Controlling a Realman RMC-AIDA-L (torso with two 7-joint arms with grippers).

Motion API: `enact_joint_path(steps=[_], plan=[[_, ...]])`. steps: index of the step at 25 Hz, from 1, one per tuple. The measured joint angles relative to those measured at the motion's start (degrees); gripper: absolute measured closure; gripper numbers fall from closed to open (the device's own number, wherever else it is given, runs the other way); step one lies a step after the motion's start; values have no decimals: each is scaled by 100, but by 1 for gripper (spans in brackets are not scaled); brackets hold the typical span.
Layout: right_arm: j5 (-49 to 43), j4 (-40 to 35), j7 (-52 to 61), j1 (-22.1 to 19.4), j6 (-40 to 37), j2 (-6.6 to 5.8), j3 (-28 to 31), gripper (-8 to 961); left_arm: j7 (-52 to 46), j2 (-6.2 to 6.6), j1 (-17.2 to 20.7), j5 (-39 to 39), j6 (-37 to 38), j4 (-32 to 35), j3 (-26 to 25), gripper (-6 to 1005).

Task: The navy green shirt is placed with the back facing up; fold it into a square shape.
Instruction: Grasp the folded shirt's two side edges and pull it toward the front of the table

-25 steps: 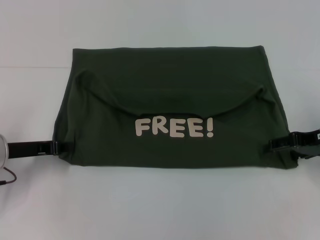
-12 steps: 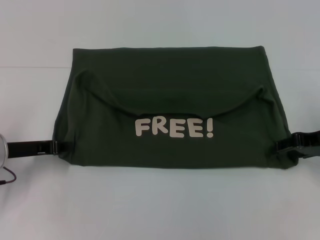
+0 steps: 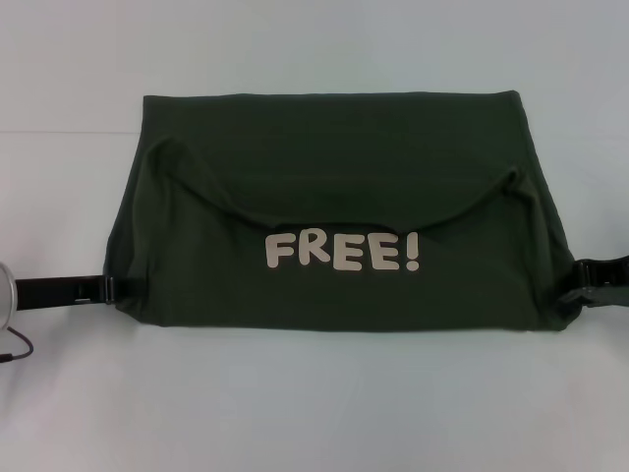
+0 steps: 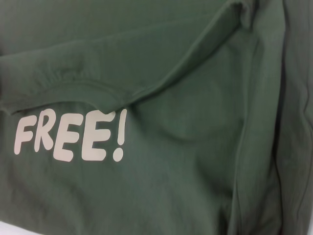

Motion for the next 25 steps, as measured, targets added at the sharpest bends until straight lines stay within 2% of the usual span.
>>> enact_joint_path(steps=[2, 8, 14, 16, 21, 25], plan=[[-1, 10, 1, 3, -1, 0, 0, 751, 0, 0, -2, 0, 0, 0, 0, 984], [-1, 18, 1, 6, -2, 2, 0, 944, 0, 0, -13, 0, 0, 0, -1, 984], [-1, -12, 1, -20, -9, -11, 3, 946, 0, -1, -12, 0, -1, 0, -1, 984], [-1, -36, 2, -31, -60, -55, 21, 931, 0, -5, -9, -5, -1, 1, -1, 984], [9, -95, -29, -57, -284, -264, 57, 892, -1, -9, -17, -5, 0, 1, 0, 984], [27, -359, -33, -138, -366, -316, 122, 861, -5, -4, -17, -15, 11, 1, 0, 984]])
